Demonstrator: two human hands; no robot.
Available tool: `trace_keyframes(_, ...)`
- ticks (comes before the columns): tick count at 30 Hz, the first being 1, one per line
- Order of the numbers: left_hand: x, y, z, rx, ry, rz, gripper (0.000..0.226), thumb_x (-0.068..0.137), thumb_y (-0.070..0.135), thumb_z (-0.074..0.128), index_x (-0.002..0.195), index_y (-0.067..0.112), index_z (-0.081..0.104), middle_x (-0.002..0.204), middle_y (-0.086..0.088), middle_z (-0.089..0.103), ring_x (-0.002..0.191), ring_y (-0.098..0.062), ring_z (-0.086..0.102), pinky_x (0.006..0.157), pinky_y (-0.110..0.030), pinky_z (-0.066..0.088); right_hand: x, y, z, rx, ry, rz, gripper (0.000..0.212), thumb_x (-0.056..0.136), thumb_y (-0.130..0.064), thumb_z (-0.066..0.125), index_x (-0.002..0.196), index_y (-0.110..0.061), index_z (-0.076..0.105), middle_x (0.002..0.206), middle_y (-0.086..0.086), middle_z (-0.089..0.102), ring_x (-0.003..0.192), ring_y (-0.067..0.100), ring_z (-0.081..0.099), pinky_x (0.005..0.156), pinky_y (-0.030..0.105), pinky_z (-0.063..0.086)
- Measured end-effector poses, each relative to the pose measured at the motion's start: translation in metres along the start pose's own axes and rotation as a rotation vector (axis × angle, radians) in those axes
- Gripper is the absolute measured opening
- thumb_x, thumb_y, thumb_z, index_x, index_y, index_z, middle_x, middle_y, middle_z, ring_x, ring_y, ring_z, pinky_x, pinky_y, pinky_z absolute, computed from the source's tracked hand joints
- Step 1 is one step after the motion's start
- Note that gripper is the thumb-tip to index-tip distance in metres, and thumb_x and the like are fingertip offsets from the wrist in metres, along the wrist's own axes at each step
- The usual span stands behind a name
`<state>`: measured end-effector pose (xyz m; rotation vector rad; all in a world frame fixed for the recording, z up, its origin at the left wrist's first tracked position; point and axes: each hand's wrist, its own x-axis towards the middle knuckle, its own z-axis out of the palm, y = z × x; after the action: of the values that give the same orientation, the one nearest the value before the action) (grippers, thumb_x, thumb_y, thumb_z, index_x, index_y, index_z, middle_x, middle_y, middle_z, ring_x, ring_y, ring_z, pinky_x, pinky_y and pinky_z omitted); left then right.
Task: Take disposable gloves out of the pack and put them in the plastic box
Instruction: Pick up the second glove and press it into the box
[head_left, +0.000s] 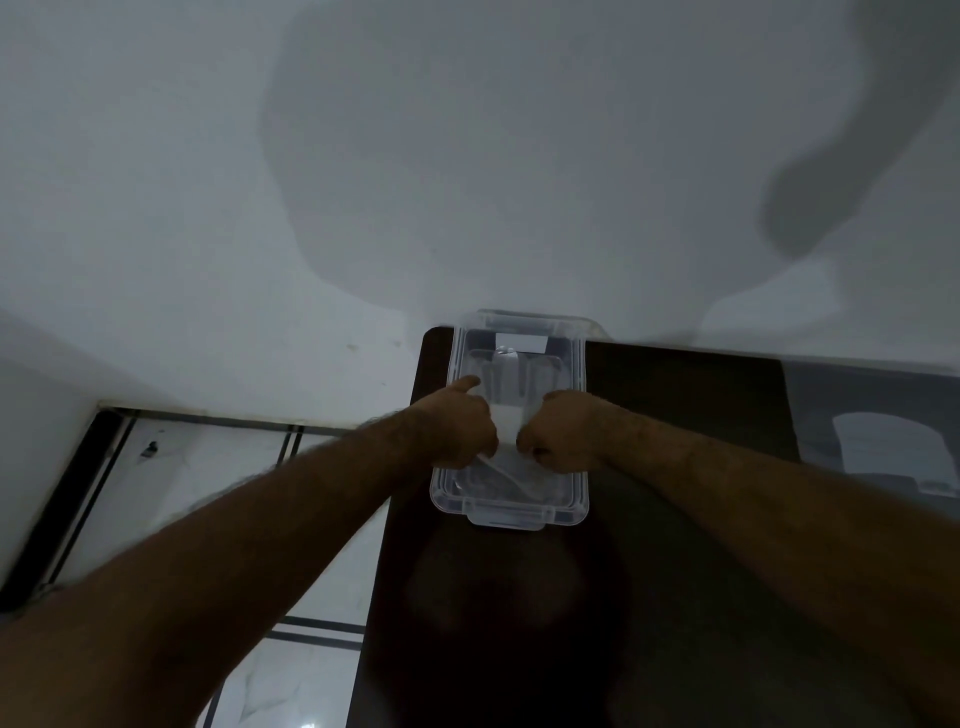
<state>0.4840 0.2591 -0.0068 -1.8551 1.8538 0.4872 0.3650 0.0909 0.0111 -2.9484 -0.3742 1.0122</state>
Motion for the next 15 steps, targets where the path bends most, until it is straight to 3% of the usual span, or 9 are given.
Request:
trace_keyframes(3,-0.001,0.001,-0.003,-0.001,-0.056,0.010,0.039,0.102,0.027,0.068,0.140,0.033,0.066,0.147,-0.001,0.065,0.149,-0.026,0.047,0.129,-0.062,-0.003,0.013,0.006,0.002,-0.034,0.103,0.097,0.047,0.103,-0.039,0.058,0.147,-0.023,0.055,0.143,0.008,0.065,0.131,0.027,0.060,0.125,0.053,0.030)
trace_keyframes(7,-0.003,0.001,-0.006,0.001,-0.090,0.034,0.042,0.101,0.028,0.069,0.142,0.037,0.064,0.151,-0.001,0.061,0.153,-0.026,0.040,0.128,-0.064,-0.004,0.022,0.000,0.004,-0.060,0.064,0.204,0.069,0.101,-0.050,0.057,0.161,-0.025,0.036,0.165,0.012,0.042,0.152,0.032,0.039,0.129,0.061,0.014)
trace_keyframes(11,-0.003,-0.001,-0.006,-0.021,-0.098,0.050,0.043,0.102,0.029,0.066,0.144,0.039,0.062,0.152,0.001,0.061,0.155,-0.025,0.037,0.128,-0.068,-0.005,0.026,-0.007,0.010,-0.110,0.051,0.293,0.073,0.100,-0.056,0.055,0.163,-0.025,0.032,0.162,0.014,0.045,0.151,0.034,0.041,0.130,0.063,0.003)
trace_keyframes(15,-0.006,0.000,-0.006,-0.048,-0.134,0.053,0.046,0.105,0.028,0.061,0.148,0.041,0.058,0.158,0.003,0.056,0.159,-0.024,0.031,0.127,-0.067,-0.010,0.020,-0.011,0.011,-0.121,0.078,0.339,0.076,0.099,-0.056,0.056,0.163,-0.022,0.032,0.166,0.019,0.038,0.152,0.039,0.037,0.129,0.065,0.002)
